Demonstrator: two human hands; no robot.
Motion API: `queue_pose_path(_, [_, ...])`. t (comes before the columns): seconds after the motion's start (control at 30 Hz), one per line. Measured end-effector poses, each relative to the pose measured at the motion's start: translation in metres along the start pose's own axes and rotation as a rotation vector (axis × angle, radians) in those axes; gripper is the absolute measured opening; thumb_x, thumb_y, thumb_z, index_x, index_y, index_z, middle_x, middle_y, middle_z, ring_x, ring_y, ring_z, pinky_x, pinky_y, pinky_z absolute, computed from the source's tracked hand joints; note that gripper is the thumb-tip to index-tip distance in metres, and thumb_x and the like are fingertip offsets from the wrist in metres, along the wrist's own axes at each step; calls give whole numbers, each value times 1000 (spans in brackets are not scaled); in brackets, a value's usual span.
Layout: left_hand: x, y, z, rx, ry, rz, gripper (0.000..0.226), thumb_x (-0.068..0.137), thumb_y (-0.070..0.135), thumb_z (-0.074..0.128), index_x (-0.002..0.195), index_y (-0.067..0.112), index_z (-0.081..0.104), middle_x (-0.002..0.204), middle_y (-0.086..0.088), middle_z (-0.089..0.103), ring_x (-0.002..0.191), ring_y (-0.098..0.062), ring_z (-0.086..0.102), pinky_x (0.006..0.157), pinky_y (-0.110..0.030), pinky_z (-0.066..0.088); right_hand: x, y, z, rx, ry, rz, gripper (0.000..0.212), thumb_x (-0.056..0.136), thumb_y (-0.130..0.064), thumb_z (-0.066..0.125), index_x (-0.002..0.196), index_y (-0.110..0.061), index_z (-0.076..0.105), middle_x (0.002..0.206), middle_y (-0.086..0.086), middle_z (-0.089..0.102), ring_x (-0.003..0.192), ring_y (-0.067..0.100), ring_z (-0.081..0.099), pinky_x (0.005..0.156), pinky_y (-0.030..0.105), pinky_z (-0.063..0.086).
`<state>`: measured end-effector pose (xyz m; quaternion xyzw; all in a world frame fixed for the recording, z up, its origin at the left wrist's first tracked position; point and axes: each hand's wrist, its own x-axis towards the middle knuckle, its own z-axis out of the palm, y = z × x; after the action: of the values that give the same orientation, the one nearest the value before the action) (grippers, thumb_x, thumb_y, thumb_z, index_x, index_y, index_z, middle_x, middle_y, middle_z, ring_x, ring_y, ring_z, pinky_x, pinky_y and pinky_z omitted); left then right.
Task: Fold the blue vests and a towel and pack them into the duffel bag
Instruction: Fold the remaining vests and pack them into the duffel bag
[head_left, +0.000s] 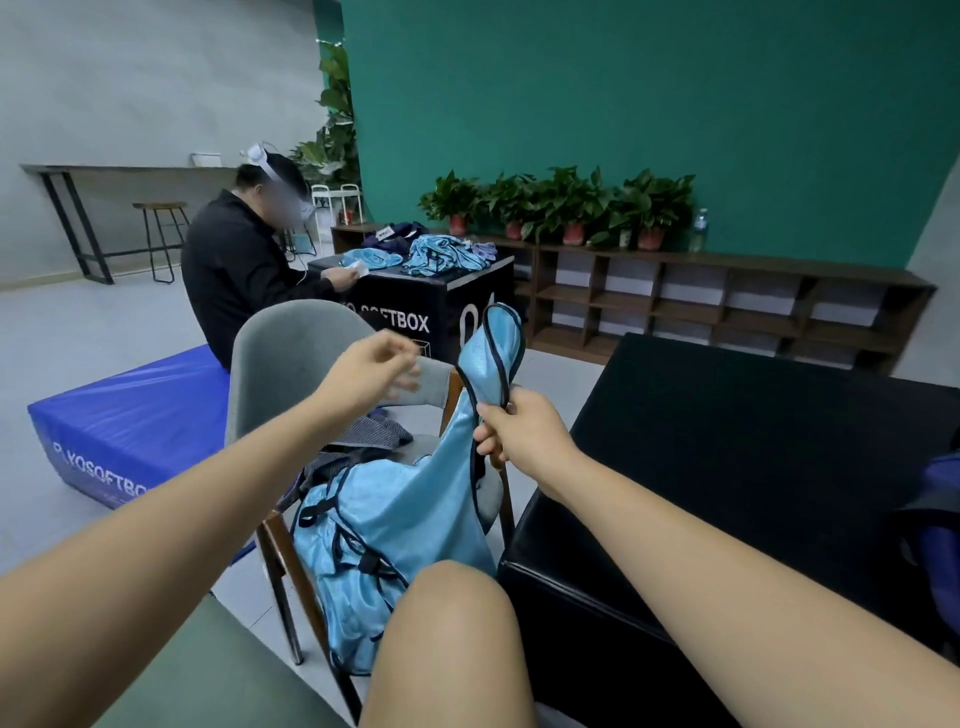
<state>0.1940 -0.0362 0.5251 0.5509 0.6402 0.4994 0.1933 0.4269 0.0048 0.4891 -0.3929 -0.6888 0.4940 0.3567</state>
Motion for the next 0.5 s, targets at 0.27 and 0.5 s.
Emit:
queue_pose_path(0.27, [70, -210, -5, 549, -10, -273, 34, 92, 20, 75, 124, 17, 64, 125, -5, 69, 109, -27, 65, 91, -35, 50, 52, 55, 21, -53, -29, 48, 10, 107, -28, 61, 106, -23, 69, 86, 8, 79, 69, 14, 72, 67, 27, 52])
queue_pose_path(0.5, [140, -295, -2, 732, -146, -470, 94, 76, 44, 92, 151, 25, 38, 151, -20, 39, 128, -47, 55, 105, -54, 53, 94, 98, 30, -94, -59, 95, 12, 105, -27, 62, 98, -25, 71, 85, 4, 79, 70, 13, 71, 69, 28, 52])
